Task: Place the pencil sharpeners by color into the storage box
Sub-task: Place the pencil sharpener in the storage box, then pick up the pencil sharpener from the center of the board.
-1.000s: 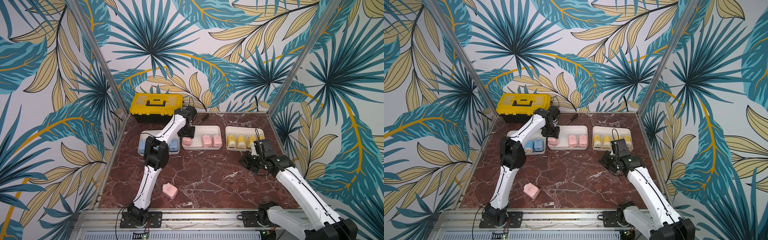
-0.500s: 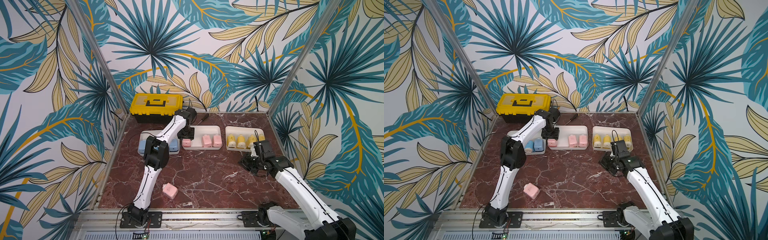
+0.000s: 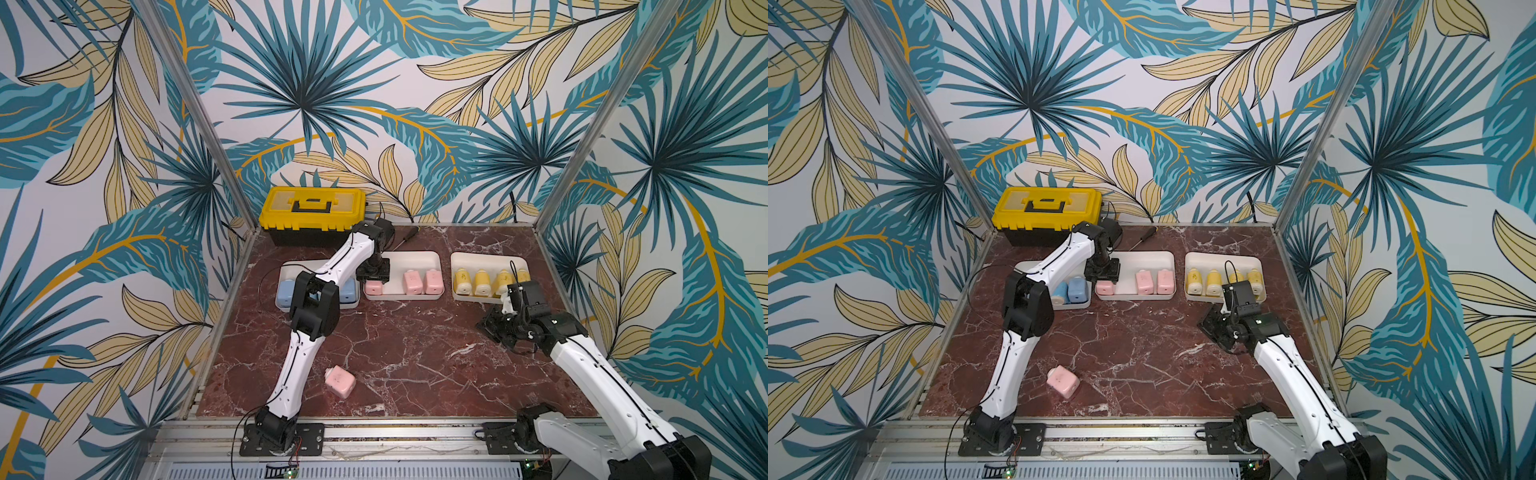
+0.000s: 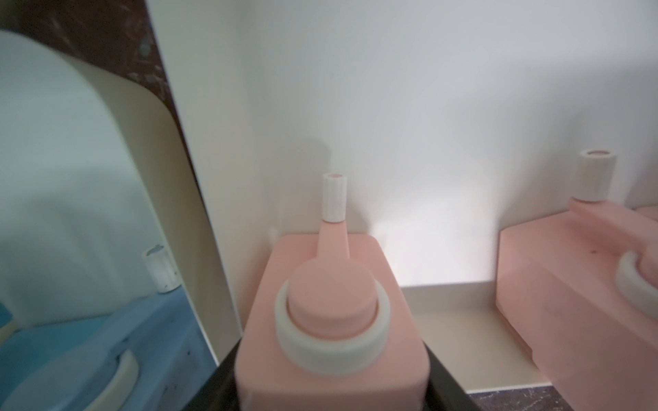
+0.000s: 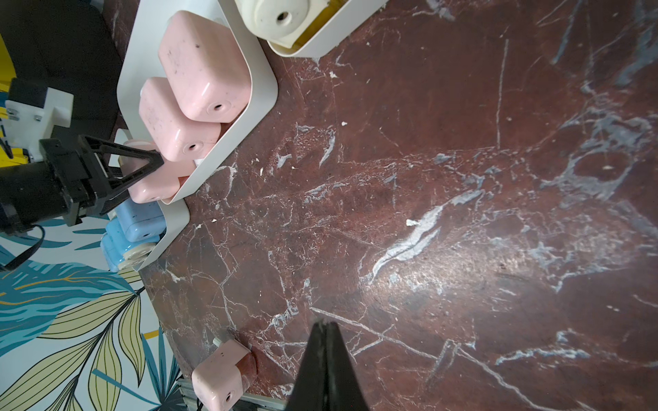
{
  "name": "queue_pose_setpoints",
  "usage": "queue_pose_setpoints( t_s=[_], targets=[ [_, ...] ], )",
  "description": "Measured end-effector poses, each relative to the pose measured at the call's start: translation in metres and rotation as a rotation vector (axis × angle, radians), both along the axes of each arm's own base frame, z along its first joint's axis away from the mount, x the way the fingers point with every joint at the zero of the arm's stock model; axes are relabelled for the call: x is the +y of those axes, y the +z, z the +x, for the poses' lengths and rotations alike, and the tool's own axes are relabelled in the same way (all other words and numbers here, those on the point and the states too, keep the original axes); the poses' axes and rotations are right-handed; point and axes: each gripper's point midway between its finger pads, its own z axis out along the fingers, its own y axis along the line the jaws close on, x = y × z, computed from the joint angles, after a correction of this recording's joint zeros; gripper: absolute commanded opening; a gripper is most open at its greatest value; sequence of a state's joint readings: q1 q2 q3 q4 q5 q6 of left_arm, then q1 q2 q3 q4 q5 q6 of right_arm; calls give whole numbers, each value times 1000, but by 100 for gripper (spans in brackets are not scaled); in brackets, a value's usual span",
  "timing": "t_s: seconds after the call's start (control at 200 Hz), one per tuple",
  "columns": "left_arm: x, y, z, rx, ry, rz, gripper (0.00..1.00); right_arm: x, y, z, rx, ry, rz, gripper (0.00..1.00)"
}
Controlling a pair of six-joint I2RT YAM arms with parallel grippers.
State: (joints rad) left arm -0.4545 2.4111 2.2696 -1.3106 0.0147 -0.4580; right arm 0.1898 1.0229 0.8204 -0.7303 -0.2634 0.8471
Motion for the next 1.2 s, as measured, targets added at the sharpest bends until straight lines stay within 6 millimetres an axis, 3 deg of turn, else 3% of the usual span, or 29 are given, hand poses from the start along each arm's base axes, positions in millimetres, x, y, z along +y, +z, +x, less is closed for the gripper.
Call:
queue_pose_setpoints(
  t_s=[0.3, 0.446, 0.576, 0.866, 0.931, 1.011, 1.086, 1.201],
  targets=[
    [-1, -3, -2, 7, 7, 4, 87, 1, 0, 0, 0, 5, 3, 7],
    [0, 9, 3, -30, 24, 9, 91, 3, 1, -1, 2, 13, 16, 7],
    [0, 40, 9, -98, 46, -11, 92, 5, 3, -2, -1, 20, 28, 7],
    [6, 145, 1, -305, 87, -99, 92, 13, 17, -7, -39, 83, 57, 13],
    [13, 163, -14, -336, 104, -96, 93, 15, 27, -8, -53, 122, 50, 15],
    [26, 174, -51, -341, 134, -77, 93, 15, 45, -10, -85, 174, 25, 16],
    [36, 172, -101, -319, 166, -65, 93, 15, 60, -11, -116, 215, 0, 16],
    [52, 148, -192, -249, 226, -63, 93, 14, 64, -16, -120, 261, -26, 17]
  ],
)
